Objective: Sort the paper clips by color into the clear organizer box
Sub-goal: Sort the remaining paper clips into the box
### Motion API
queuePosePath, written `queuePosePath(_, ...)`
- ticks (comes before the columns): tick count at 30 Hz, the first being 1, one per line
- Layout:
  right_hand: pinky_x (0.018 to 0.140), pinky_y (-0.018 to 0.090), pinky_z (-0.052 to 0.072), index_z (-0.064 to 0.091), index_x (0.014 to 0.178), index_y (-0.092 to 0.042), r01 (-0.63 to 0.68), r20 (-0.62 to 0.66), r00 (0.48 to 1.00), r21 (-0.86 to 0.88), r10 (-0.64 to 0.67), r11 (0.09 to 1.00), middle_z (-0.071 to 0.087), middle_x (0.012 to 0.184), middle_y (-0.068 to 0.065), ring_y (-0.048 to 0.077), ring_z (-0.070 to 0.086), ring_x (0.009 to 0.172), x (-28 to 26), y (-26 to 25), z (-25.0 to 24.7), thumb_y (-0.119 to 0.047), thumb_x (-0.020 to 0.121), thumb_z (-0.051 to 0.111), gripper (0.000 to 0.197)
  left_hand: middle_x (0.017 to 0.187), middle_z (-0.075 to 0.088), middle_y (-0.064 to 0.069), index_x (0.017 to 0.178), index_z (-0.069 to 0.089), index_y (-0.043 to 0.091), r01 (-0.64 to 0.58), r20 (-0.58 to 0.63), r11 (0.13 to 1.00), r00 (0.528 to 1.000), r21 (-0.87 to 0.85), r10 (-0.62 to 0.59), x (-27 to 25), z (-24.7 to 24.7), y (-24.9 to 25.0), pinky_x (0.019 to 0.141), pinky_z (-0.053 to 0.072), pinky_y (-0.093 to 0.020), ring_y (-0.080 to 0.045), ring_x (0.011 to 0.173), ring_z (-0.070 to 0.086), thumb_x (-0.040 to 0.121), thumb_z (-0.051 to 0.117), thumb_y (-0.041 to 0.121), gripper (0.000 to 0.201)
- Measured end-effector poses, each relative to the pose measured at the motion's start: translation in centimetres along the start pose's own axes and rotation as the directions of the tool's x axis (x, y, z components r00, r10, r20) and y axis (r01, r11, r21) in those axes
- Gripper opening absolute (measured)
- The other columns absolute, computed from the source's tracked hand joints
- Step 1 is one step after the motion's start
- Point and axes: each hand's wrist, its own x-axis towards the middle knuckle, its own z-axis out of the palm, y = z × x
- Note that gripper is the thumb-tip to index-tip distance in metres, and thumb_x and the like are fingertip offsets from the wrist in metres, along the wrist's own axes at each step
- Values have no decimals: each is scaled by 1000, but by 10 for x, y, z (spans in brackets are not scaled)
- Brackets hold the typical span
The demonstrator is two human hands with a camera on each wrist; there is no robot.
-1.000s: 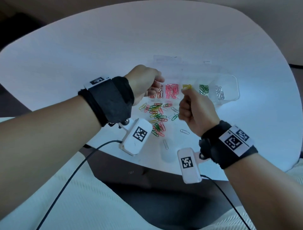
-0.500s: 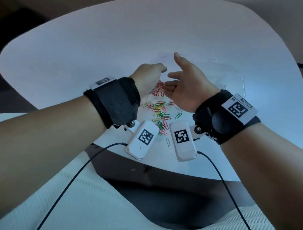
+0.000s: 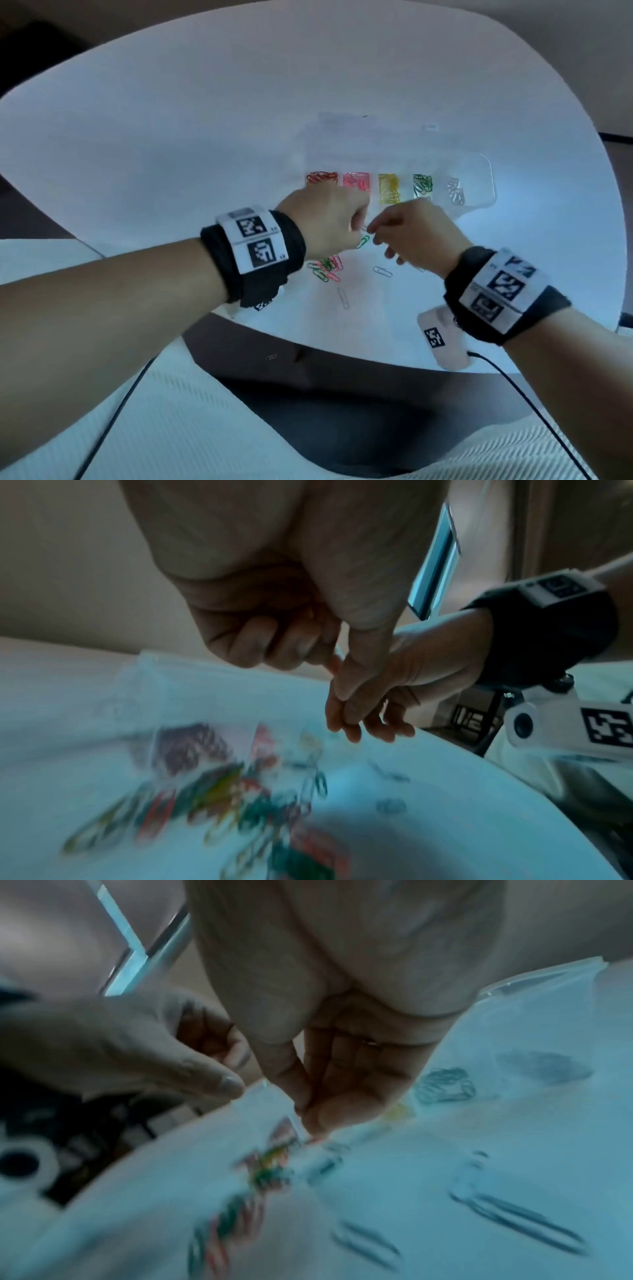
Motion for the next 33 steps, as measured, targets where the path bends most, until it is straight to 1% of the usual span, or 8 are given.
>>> queuePosePath(3,81,29,51,75,102,-20,66,-62,995,-234,-83,970,73,98,-2,17,66,90,4,15,18,-20,86,67,18,69,45,11,84,52,26,-22,122,995,992,93,11,2,22,-13,54,30,-26,-16,69,47,85,54,17,9)
queuePosePath(7,87,31,49,73,112,-23,127,-103,980,-315,-167,940,70,111,0,21,63,97,11,23,32,-24,88,66,24,93,50,7,103,61,22,-67,140,990,989,125,49,10,33,-24,71,44,-33,-18,91,53,90,52,18,16)
queuePosePath(11,76,34,52,76,103,-24,148,-67,980,-381,-187,913,70,102,4,26,64,89,15,30,41,-21,89,62,20,117,56,1,116,62,21,-136,169,971,980,195,103,15,46,-26,84,49,-44,-22,109,54,94,51,19,25)
queuePosePath(15,69,31,52,77,95,-27,73,-91,989,-392,-118,917,72,92,5,28,65,81,14,35,38,-26,88,63,15,111,55,-2,115,63,18,-163,199,959,973,233,118,16,56,-29,83,50,-44,-25,107,52,95,52,11,24)
queuePosePath(19,73,33,53,71,90,-23,-24,-114,993,-385,-22,923,68,90,3,28,63,82,10,32,39,-32,82,65,14,103,56,-3,108,64,17,-138,178,955,980,263,92,17,60,-34,80,51,-41,-25,101,54,92,54,7,21)
queuePosePath(24,68,28,45,60,80,-19,-48,-72,997,-398,21,916,60,91,1,25,58,81,7,30,39,-35,80,64,16,105,60,-3,111,61,18,-113,204,963,977,244,63,18,58,-34,82,50,-38,-24,102,56,92,53,7,23)
queuePosePath(30,63,30,49,62,74,-17,-49,-139,990,-130,31,990,65,76,-1,21,59,73,-1,32,35,-31,76,69,16,111,58,-3,115,63,18,-120,170,972,982,204,86,18,53,-32,81,46,-34,-24,104,56,97,52,18,21)
queuePosePath(33,59,22,45,65,76,-15,-17,-160,987,-37,11,999,66,73,-3,16,59,72,-4,34,32,-21,76,69,8,112,59,-2,114,64,17,-97,154,985,985,142,75,17,49,-27,79,39,-28,-22,104,55,97,53,24,22)
